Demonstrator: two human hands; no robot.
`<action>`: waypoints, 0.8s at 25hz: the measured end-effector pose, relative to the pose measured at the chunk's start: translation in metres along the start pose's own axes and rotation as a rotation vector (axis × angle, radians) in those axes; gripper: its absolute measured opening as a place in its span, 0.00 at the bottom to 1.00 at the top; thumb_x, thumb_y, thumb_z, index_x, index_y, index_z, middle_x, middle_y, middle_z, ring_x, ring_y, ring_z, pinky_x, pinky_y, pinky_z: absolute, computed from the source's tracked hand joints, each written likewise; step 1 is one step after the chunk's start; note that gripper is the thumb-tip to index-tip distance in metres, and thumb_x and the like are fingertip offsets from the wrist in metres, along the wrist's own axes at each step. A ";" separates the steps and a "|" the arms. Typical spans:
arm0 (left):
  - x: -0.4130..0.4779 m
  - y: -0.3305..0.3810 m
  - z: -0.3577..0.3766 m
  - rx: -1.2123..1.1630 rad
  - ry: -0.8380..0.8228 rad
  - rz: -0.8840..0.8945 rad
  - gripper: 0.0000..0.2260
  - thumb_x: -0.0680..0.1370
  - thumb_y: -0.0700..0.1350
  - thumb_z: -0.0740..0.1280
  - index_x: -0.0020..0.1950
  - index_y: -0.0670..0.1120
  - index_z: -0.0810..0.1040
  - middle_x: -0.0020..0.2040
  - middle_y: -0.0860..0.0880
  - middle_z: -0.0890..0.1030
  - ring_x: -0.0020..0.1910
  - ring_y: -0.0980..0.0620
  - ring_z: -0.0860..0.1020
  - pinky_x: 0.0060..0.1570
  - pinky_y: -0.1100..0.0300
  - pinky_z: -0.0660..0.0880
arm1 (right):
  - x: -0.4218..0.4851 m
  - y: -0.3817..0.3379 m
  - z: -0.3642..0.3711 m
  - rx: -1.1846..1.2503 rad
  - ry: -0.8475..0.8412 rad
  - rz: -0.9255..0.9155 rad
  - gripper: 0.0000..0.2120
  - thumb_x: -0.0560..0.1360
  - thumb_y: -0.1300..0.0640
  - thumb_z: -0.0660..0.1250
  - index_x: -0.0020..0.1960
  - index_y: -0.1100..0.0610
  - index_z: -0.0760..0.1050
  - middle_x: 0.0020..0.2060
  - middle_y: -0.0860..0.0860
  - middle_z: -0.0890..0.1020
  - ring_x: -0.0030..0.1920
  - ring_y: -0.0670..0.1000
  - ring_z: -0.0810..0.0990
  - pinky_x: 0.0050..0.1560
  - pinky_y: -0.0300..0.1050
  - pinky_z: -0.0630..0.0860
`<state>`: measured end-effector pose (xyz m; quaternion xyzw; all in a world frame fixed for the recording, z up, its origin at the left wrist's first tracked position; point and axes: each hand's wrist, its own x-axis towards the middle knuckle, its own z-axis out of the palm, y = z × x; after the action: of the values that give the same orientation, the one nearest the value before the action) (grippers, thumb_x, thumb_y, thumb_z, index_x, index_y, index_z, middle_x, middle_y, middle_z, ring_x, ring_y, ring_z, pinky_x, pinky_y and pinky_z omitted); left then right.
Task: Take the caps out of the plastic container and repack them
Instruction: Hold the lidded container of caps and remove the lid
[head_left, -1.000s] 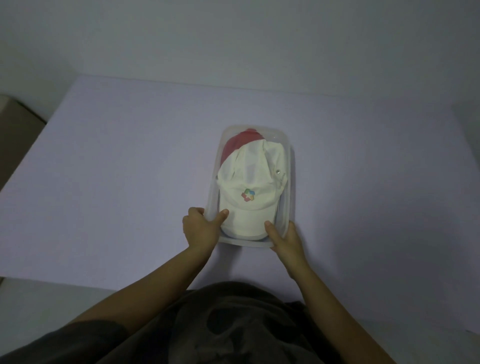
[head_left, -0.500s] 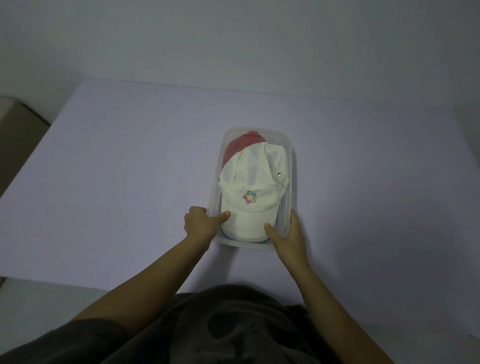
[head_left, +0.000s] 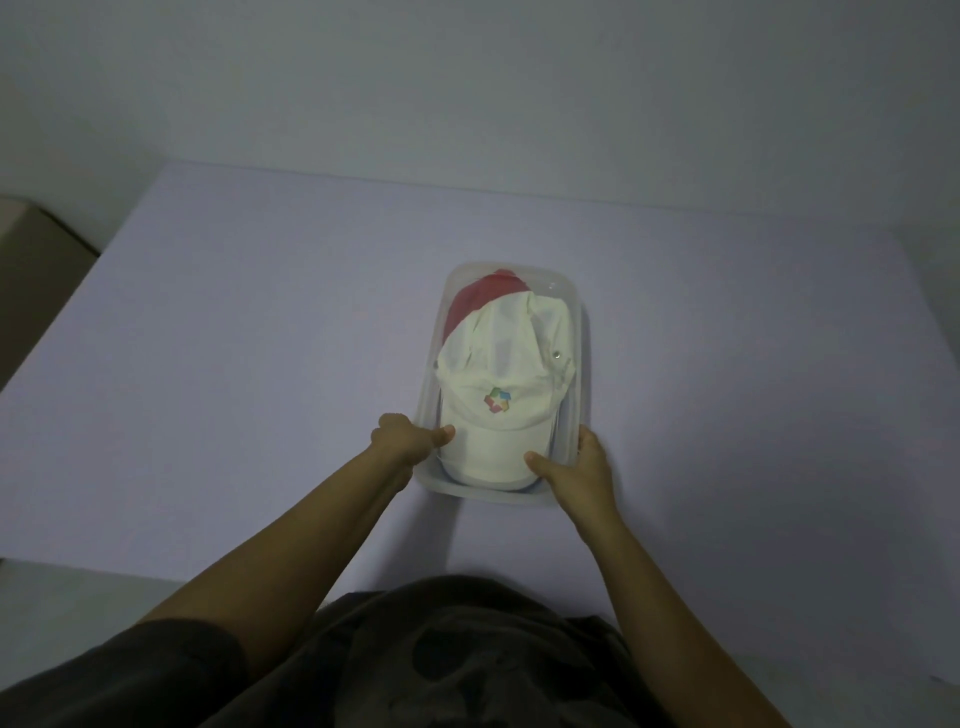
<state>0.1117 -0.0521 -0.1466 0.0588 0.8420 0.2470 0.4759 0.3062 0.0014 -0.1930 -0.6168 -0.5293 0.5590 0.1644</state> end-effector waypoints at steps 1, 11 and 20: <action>-0.001 0.001 0.000 -0.016 -0.027 -0.015 0.34 0.72 0.50 0.72 0.70 0.38 0.60 0.70 0.39 0.67 0.66 0.38 0.69 0.62 0.43 0.71 | 0.000 -0.001 -0.001 0.003 0.000 0.003 0.52 0.53 0.38 0.74 0.72 0.56 0.62 0.68 0.54 0.72 0.67 0.56 0.72 0.66 0.59 0.71; 0.003 -0.012 -0.022 0.059 0.018 0.308 0.25 0.76 0.48 0.68 0.71 0.46 0.66 0.66 0.42 0.73 0.57 0.40 0.76 0.44 0.48 0.81 | -0.002 -0.021 -0.013 -0.246 0.136 -0.195 0.49 0.68 0.42 0.72 0.77 0.55 0.48 0.75 0.56 0.54 0.75 0.57 0.54 0.71 0.56 0.60; 0.031 0.018 -0.072 0.313 -0.044 0.332 0.23 0.74 0.50 0.71 0.67 0.45 0.73 0.63 0.44 0.75 0.58 0.42 0.75 0.55 0.49 0.77 | 0.035 -0.046 -0.018 -0.792 0.072 -0.406 0.53 0.63 0.29 0.68 0.77 0.47 0.44 0.77 0.54 0.40 0.77 0.58 0.37 0.73 0.61 0.39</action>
<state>0.0327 -0.0518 -0.1308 0.2750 0.8382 0.1871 0.4322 0.2934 0.0549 -0.1686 -0.5350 -0.8066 0.2480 0.0403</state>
